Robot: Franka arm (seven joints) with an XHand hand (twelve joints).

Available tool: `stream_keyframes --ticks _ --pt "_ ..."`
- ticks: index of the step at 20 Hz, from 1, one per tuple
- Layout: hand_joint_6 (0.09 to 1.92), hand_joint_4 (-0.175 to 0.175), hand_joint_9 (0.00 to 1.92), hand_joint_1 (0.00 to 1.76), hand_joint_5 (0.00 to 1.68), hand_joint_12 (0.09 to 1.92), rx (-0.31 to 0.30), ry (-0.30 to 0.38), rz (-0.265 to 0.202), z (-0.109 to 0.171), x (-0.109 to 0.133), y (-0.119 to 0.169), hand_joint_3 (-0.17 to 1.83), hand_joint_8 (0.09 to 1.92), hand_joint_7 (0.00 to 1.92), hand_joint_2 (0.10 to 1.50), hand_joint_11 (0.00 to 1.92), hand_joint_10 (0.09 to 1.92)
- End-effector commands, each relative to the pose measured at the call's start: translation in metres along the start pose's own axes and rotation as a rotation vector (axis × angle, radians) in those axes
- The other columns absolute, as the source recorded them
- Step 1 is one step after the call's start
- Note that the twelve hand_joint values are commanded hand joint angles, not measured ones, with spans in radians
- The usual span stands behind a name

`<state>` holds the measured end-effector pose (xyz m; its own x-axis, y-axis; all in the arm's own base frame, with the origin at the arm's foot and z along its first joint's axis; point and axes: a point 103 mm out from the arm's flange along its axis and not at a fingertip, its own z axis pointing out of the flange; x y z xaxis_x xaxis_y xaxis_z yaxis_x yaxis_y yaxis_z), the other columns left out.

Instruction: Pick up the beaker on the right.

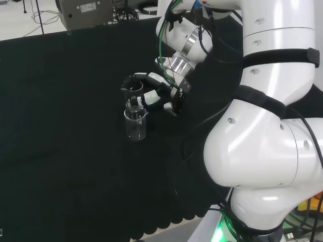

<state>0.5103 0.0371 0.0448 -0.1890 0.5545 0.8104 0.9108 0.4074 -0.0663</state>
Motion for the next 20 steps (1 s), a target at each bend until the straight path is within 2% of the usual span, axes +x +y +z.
stream_keyframes --ticks 1,4,7,8,10,12,13,15,16,18,19,20 --pt "0.60 -0.015 0.52 0.99 0.37 1.36 -0.006 -0.002 0.002 -0.005 -0.005 0.002 0.68 0.69 0.37 0.48 0.12 0.57" --pt "0.72 -0.011 0.58 1.00 0.49 1.35 -0.011 -0.019 0.029 -0.004 -0.005 0.006 0.67 0.70 0.43 0.50 0.19 0.58" --pt "0.88 -0.065 0.85 1.10 0.66 1.10 -0.007 0.008 0.035 0.002 -0.003 0.009 0.64 0.71 0.56 0.57 0.77 0.48" --pt "0.90 -0.076 0.92 1.13 0.72 1.03 -0.002 0.020 0.029 0.004 -0.002 0.009 0.63 0.70 0.60 0.58 0.87 0.44" --pt "0.91 -0.081 1.00 1.15 0.78 0.97 0.000 0.022 0.015 0.007 0.004 0.010 0.63 0.70 0.66 0.59 0.95 0.38" --pt "0.91 -0.076 1.04 1.15 0.82 0.97 -0.025 0.015 0.006 0.009 0.010 0.009 0.64 0.70 0.71 0.59 0.96 0.35" --pt "0.87 -0.074 1.09 1.16 0.94 0.96 -0.049 0.005 0.005 0.009 0.013 0.009 0.58 0.69 0.80 0.66 0.99 0.34" --pt "0.78 0.004 1.27 1.23 1.12 0.85 -0.138 -0.031 0.014 0.006 0.019 0.006 0.50 0.59 1.14 0.74 1.15 0.33" --pt "0.73 0.000 1.37 1.26 1.18 0.80 -0.189 -0.052 0.020 0.002 0.021 0.005 0.55 0.53 1.27 0.70 1.20 0.34" --pt "0.63 -0.115 1.51 1.30 1.24 0.74 -0.253 -0.081 0.020 -0.008 0.026 0.004 0.51 0.52 1.33 0.73 1.25 0.36" --pt "0.60 -0.145 1.55 1.31 1.26 0.73 -0.270 -0.100 0.011 -0.017 0.028 0.003 0.48 0.53 1.33 0.74 1.27 0.36" --pt "0.58 -0.161 1.58 1.31 1.27 0.72 -0.279 -0.116 0.004 -0.025 0.031 0.003 0.48 0.52 1.34 0.74 1.28 0.36"
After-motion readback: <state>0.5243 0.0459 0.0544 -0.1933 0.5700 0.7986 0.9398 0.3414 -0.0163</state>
